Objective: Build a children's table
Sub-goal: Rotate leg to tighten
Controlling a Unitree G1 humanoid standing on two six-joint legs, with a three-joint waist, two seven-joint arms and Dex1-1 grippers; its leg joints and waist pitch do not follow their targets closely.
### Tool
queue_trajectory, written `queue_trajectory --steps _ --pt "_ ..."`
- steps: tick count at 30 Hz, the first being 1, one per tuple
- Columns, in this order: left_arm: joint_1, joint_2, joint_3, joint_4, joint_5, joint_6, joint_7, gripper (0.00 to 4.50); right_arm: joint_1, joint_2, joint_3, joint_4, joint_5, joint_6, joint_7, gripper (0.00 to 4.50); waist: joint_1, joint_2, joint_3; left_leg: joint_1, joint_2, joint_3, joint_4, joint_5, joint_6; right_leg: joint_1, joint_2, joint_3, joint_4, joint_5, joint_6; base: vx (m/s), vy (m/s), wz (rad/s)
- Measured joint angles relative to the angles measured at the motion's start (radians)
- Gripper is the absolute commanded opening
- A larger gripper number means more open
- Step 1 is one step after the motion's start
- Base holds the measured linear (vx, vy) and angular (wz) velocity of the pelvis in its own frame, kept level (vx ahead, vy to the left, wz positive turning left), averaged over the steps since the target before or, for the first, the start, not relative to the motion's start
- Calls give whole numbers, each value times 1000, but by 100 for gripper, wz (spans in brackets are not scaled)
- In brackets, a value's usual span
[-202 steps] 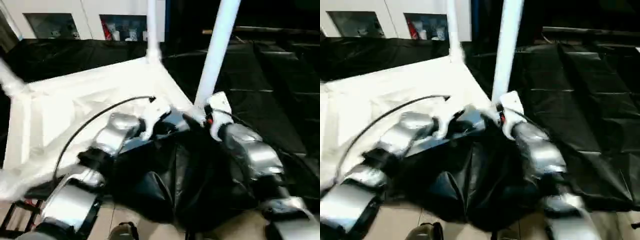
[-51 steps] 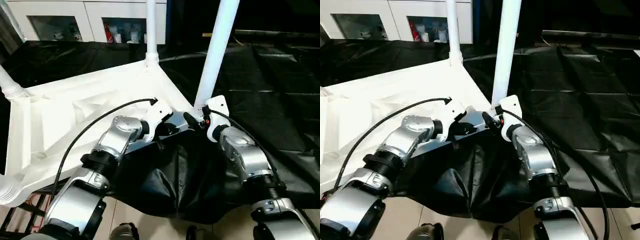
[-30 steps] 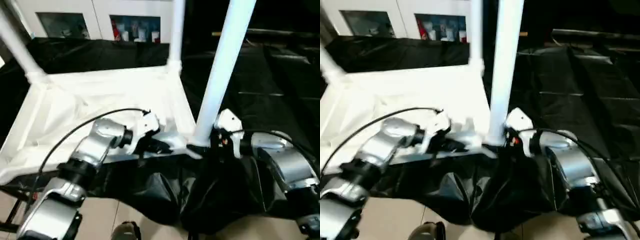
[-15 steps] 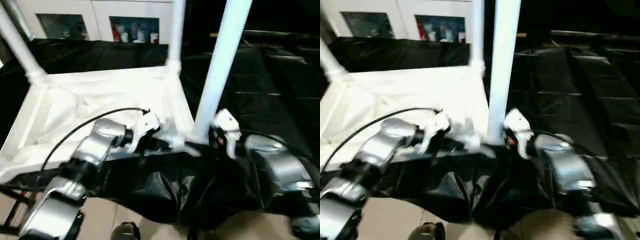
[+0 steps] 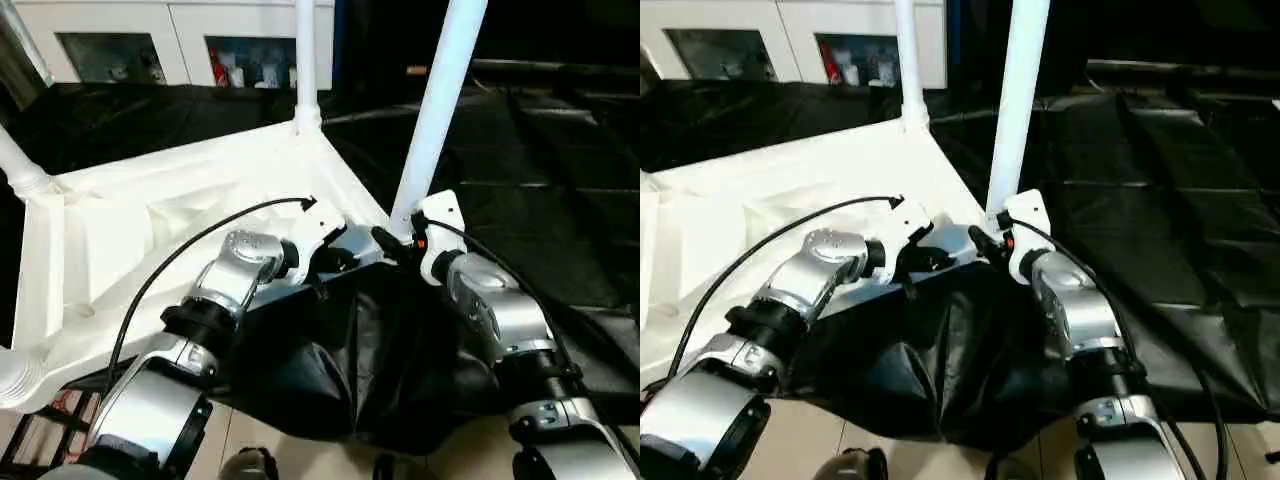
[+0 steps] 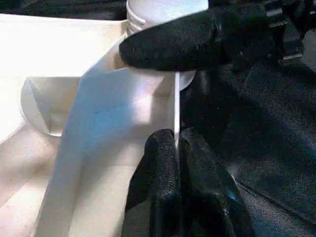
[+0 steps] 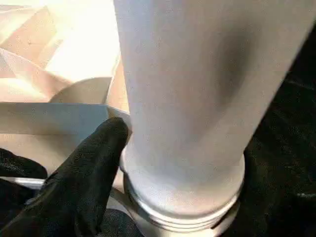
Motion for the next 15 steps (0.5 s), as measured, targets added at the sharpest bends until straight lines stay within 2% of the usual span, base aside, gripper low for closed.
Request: queue_trajectory --steps 3,6,15 --pt "8 15 -1 -14 0 -9 -31 0 6 -23 8 -9 4 -6 64 374 -1 0 0 0 0 0 0 0 0 -1 0 0 0 0 0 0 0 0" --pt "28 45 -6 -40 -8 -29 -105 0 28 -86 43 -46 12 -13 185 374 1 0 0 0 0 0 -2 0 0 -1 0 0 0 1 -1 0 0 0" --pt "83 117 -41 -129 -42 -48 -304 0 79 -282 131 -177 52 9 521 374 20 0 0 -1 0 0 -3 0 0 -1 0 -1 0 0 -1 0 0 0"
